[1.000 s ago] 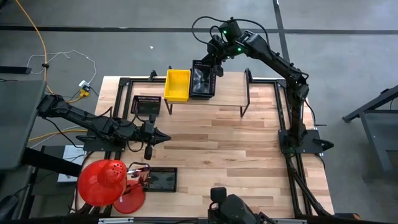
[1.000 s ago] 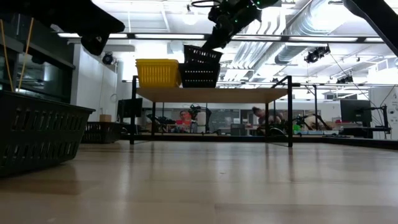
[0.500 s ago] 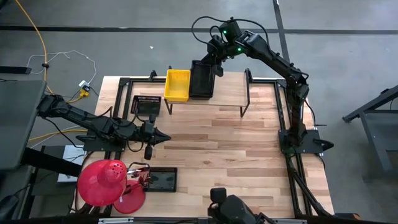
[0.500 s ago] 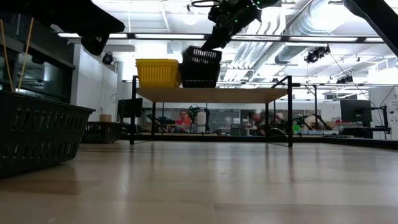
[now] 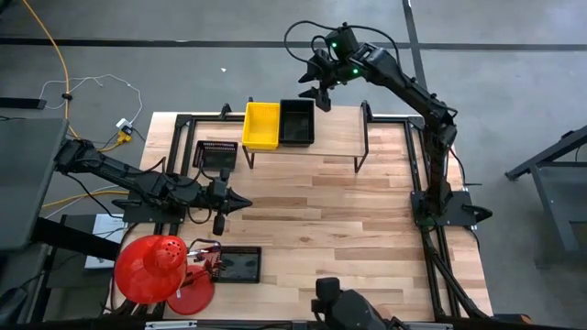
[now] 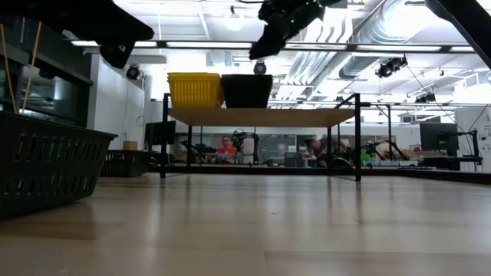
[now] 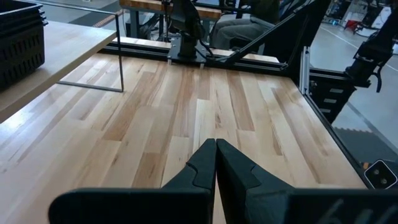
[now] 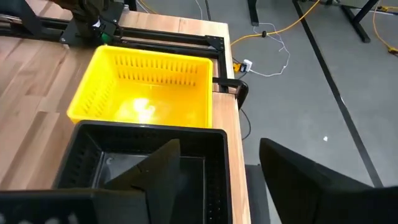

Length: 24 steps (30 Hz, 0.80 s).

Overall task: Stack baskets on shelf by color
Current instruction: Put the black bin on the shelf

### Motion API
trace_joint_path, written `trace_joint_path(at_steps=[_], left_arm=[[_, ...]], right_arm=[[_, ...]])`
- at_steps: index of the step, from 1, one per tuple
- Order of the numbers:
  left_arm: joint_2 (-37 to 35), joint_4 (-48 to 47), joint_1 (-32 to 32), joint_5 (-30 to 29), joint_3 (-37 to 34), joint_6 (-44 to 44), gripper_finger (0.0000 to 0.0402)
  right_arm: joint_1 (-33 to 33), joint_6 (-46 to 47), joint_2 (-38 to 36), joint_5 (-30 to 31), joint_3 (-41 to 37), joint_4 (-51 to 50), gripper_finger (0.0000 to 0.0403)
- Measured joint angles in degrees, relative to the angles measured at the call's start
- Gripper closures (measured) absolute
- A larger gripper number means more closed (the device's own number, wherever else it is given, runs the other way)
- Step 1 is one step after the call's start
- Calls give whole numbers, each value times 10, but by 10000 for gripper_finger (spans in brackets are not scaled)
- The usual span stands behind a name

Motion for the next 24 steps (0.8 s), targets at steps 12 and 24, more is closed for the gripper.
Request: trace_joint_path(at_steps=[12, 24], left_arm=[[-2, 39, 2, -105, 0, 116, 402], [-3, 48, 70, -52, 0, 170, 402]], right_arm=[[-13, -31, -4, -58, 39, -290, 187], [3, -4, -195, -27, -265, -194, 227]])
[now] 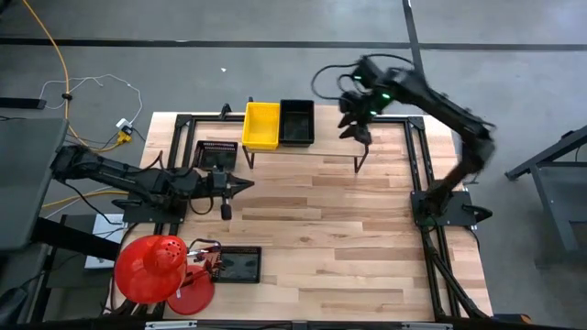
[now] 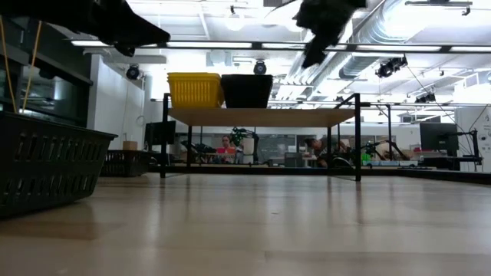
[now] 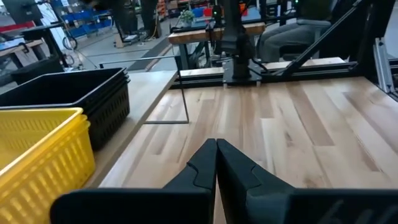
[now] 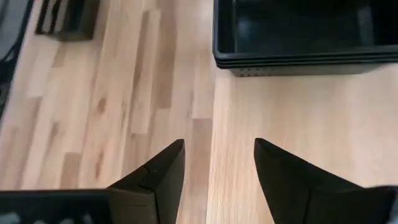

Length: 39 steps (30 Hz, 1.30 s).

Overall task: Stack baskets on shelf by color
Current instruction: Put the black bin on the shelf

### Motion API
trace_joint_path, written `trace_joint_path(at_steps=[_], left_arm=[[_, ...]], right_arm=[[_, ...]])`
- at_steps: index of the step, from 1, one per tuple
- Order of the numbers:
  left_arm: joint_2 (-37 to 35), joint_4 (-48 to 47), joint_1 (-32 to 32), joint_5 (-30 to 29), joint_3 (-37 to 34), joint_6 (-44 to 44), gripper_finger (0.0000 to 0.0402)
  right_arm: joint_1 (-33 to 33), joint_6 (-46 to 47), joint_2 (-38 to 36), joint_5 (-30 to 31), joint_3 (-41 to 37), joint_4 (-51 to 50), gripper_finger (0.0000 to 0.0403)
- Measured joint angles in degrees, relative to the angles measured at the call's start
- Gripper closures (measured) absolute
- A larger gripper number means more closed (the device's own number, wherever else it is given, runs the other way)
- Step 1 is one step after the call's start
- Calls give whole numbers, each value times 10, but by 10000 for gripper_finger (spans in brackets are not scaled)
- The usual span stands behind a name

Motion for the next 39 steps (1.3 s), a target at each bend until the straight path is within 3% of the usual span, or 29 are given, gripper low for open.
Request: trace_joint_path(at_steps=[11, 15, 20, 25, 33, 39], left_arm=[[0, 56, 54, 31, 0, 4, 401], [0, 79, 62, 63, 0, 13, 401], [0, 92, 71, 101, 0, 11, 401], [0, 92, 74, 105, 0, 10, 402], [0, 91, 74, 105, 0, 1, 401], [0, 85, 74, 105, 0, -5, 402]], right_arm=[[42, 159, -356, 68, -383, 395, 247], [74, 206, -427, 68, -510, 558, 247], [110, 253, -455, 68, -635, 717, 247], [129, 232, -454, 69, -688, 770, 247], [130, 233, -454, 76, -690, 789, 250], [142, 248, -454, 80, -691, 789, 281]])
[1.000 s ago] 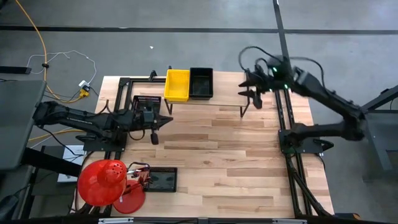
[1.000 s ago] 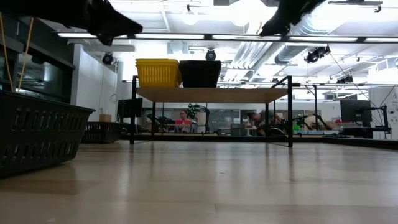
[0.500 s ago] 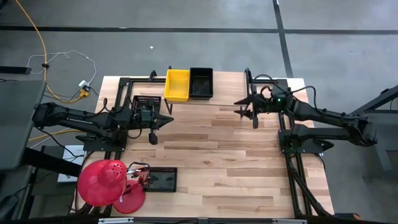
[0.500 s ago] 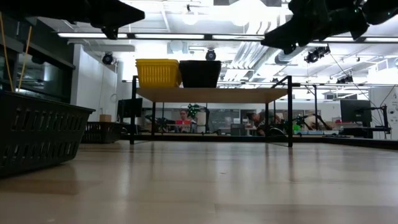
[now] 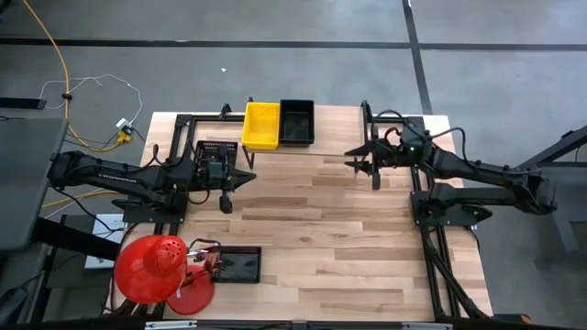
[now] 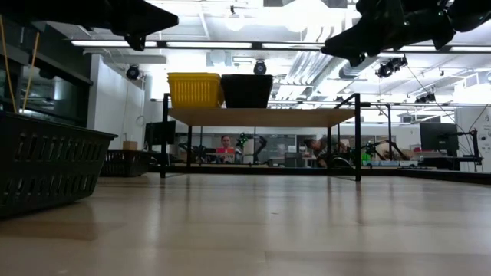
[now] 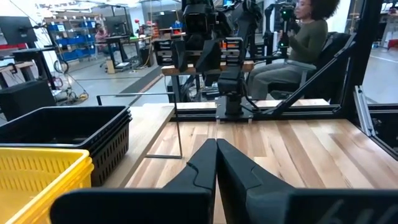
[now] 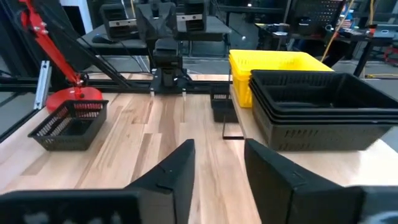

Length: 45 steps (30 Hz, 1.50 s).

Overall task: Stack baskets on shelf by color
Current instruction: Put the black bin on the shelf

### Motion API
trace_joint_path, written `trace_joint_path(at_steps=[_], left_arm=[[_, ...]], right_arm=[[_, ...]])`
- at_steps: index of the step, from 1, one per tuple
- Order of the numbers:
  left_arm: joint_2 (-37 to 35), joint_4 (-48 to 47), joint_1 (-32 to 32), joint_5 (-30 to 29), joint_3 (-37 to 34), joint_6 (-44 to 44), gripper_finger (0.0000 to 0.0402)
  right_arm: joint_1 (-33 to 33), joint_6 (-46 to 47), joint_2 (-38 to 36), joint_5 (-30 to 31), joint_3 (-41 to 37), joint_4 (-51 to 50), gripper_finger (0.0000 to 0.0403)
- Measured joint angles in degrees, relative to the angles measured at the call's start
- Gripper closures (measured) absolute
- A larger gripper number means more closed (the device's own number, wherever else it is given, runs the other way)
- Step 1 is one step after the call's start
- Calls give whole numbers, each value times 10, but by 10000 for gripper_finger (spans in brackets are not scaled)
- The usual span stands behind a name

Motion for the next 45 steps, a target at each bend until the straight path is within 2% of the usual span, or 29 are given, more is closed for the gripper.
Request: trace_joint_path(at_steps=[5, 8, 10, 18, 32, 37, 41, 45], left_arm=[[0, 0, 0, -1, 0, 0, 401], [0, -1, 0, -1, 0, -1, 401], [0, -4, 0, -2, 0, -2, 401], [0, -6, 0, -1, 0, 0, 402], [0, -15, 0, 3, 0, 0, 397], [0, -26, -1, 69, 0, -32, 349], [1, -48, -16, 121, 0, -69, 284], [1, -76, -57, 136, 0, -108, 219]], right_arm=[[27, 0, 0, 18, 0, 1, 334], [49, 0, 0, 46, 0, 4, 381], [64, -3, -2, 72, 0, 6, 396], [98, -3, -5, 92, 0, 12, 399], [100, 25, -5, 90, 0, -6, 402], [100, 50, -4, 91, 0, -8, 402], [100, 79, -3, 90, 0, -8, 403], [106, 90, 6, 92, 1, -6, 403]])
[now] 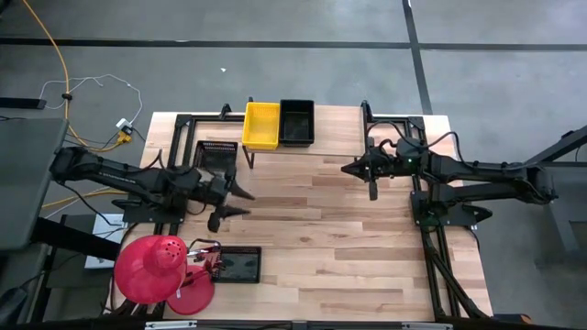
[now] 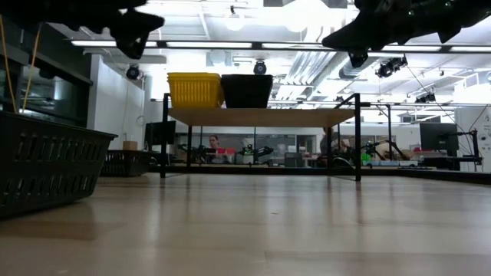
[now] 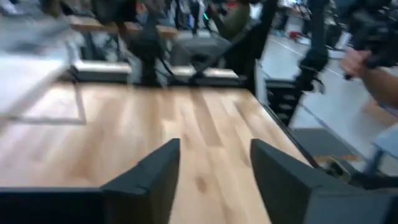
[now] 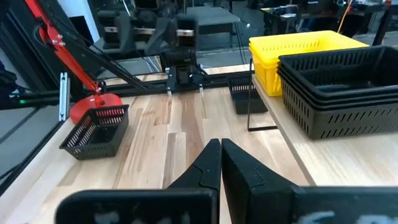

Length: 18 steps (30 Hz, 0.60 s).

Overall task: Stack baskets on shelf by color
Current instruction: Put the black bin on the shelf

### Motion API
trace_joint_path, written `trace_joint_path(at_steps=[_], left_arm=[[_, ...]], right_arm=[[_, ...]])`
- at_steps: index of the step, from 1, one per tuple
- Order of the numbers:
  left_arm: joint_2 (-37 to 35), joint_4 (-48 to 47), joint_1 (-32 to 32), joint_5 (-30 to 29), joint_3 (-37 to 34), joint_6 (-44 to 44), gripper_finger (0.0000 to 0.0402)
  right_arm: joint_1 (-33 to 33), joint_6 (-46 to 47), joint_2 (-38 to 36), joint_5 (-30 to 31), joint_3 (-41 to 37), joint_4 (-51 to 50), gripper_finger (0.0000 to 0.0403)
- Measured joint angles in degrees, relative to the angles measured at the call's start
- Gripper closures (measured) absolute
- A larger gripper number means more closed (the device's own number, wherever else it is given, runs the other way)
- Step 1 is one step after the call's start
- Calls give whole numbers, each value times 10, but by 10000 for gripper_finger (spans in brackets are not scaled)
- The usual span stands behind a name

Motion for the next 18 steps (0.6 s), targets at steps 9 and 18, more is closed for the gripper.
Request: trace_joint_path(at_steps=[9, 18], left_arm=[[54, -107, -106, -26, 6, -129, 159], [205, -268, -192, -104, 113, -162, 162]], right_arm=[[22, 1, 35, 12, 0, 12, 403], [30, 0, 45, 34, 0, 13, 403]])
